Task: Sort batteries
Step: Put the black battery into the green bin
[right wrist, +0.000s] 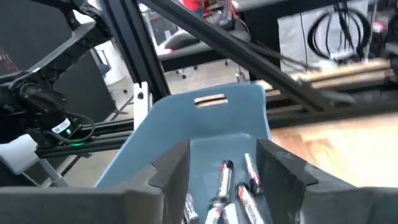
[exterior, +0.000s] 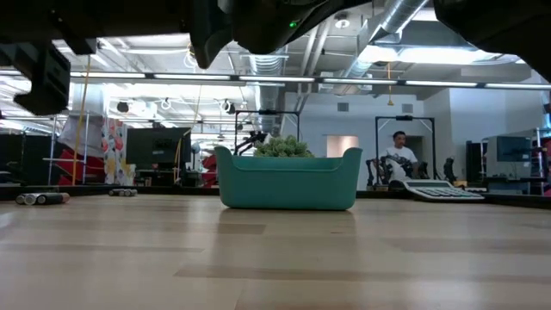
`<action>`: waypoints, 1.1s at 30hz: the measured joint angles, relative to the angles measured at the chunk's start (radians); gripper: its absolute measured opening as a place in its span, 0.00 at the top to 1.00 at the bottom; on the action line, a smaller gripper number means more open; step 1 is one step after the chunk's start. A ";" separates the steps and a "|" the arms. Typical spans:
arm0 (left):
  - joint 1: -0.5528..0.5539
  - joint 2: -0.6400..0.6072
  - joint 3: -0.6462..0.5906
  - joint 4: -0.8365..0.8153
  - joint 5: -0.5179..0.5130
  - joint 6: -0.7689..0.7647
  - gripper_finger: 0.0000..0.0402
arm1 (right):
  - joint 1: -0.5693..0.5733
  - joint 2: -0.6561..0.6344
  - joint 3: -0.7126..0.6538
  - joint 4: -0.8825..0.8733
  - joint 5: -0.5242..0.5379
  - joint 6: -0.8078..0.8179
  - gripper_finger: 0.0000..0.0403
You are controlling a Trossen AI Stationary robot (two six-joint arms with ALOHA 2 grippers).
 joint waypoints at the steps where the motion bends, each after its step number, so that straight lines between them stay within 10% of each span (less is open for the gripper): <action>1: 0.000 0.000 0.000 -0.001 0.000 -0.001 0.68 | 0.000 -0.004 0.000 0.002 0.000 -0.021 0.51; 17: 0.000 0.000 0.000 -0.026 -0.023 0.004 0.68 | 0.001 -0.212 -0.100 -0.042 0.126 -0.324 0.58; 33: 0.000 0.084 0.002 -0.085 -0.106 0.013 0.68 | 0.013 -0.744 -1.016 0.333 0.359 -0.343 0.56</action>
